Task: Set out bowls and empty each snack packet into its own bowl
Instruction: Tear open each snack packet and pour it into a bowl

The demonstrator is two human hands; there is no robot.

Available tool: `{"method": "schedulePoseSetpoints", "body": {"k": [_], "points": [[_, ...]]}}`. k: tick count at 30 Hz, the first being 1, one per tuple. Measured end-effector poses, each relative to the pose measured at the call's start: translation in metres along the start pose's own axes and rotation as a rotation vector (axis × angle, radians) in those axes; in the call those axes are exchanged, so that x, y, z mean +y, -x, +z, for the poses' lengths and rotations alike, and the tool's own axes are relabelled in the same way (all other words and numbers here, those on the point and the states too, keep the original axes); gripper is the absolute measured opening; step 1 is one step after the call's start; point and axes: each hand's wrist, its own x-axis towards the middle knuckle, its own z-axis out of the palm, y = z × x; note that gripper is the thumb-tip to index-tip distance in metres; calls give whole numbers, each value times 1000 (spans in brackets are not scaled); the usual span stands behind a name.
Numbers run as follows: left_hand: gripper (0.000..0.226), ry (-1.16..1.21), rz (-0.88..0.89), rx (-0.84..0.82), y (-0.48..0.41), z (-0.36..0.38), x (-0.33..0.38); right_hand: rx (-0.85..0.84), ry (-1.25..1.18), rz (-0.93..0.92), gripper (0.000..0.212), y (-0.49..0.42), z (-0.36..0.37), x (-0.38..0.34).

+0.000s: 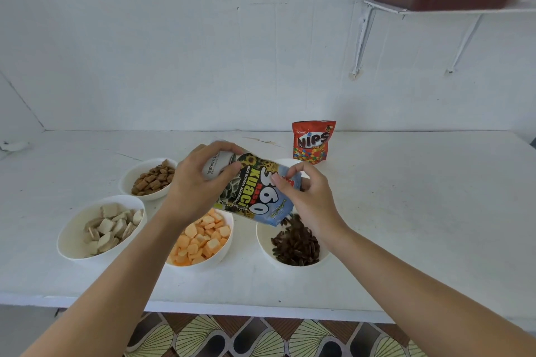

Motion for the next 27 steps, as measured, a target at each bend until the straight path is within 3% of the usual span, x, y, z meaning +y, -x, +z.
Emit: {"method": "schedulePoseSetpoints", "body": {"k": [8,22,27], "points": [[18,-54,112,143,5,2,7,11,16,-125,26,-7,0,-8],[20,-169,6,-49,10,21,-5,-48,276,50,32,0,-9,41],[23,-162,27,-42,5,18,4,-45,246,39,35,-2,-10,36]]}}
